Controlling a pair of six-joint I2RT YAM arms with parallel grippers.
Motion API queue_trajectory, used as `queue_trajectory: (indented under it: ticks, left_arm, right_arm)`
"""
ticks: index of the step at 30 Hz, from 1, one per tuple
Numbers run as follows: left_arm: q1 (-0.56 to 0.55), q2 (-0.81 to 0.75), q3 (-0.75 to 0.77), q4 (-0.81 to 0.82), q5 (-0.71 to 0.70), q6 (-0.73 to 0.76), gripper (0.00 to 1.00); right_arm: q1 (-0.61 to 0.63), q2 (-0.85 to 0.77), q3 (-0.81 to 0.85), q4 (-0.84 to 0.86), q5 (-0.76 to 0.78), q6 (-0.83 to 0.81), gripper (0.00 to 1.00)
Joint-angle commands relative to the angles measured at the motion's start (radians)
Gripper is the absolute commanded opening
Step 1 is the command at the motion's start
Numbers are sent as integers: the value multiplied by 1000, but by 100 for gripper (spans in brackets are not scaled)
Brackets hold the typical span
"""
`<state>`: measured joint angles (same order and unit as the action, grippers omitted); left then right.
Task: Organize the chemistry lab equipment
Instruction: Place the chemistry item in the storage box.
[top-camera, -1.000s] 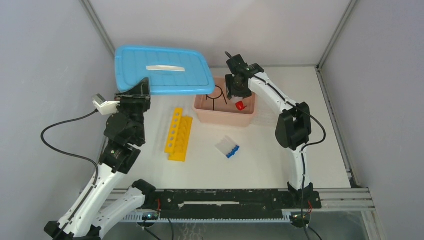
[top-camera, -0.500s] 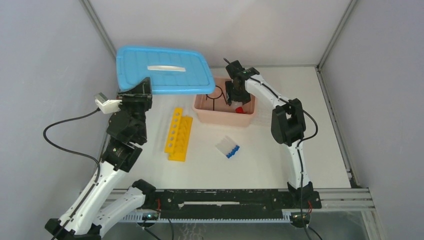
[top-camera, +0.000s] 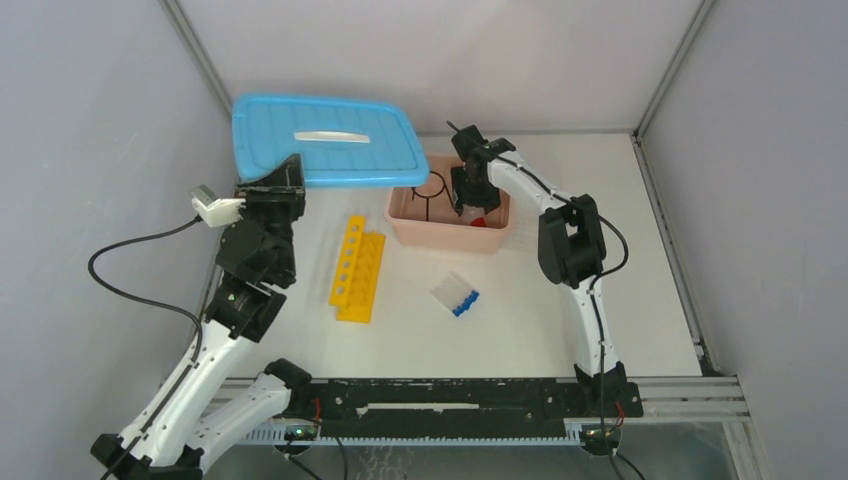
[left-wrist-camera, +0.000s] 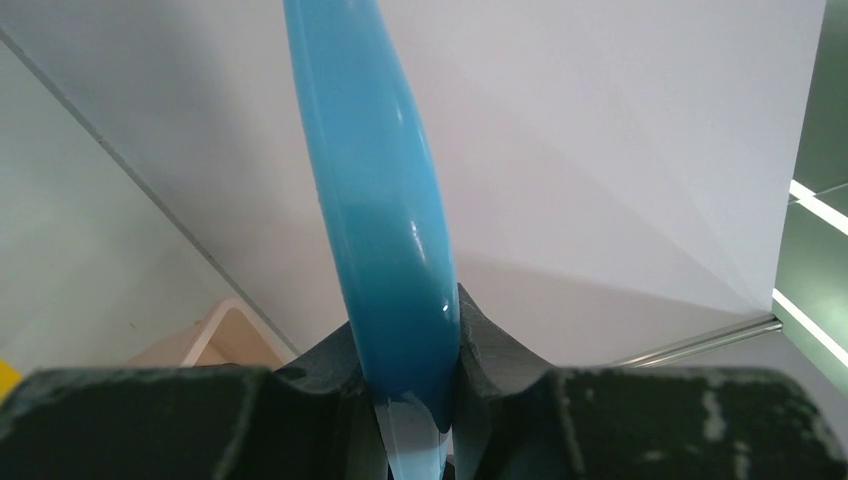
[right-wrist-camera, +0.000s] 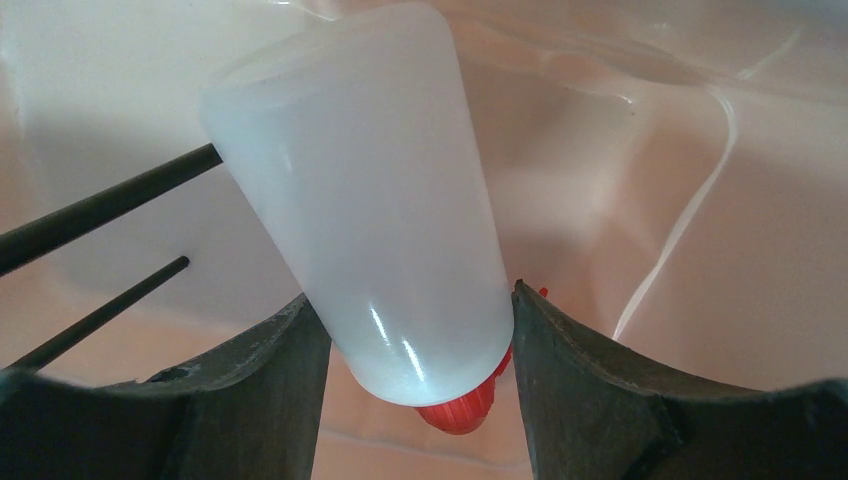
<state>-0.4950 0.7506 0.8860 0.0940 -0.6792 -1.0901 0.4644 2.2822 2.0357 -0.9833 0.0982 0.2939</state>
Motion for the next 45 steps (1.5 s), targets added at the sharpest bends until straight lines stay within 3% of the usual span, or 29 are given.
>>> queue_trajectory:
  ticks: [1,8,36,45]
  left_arm:
    - [6,1,41,75,-14,3,0]
    - [6,5,40,75,-25,6,0]
    - [5,-10,62,41,-28,23,0]
    - [6,11,45,55,8,-16,0]
  right_arm:
    - [-11,-14,37,29,-7,-4,52]
    - [-9,-33,35,41,-16,-7,69]
    - [-13,-196,46,55,22,-6,79]
    - [-75,-349,-45,132,-70,48,79]
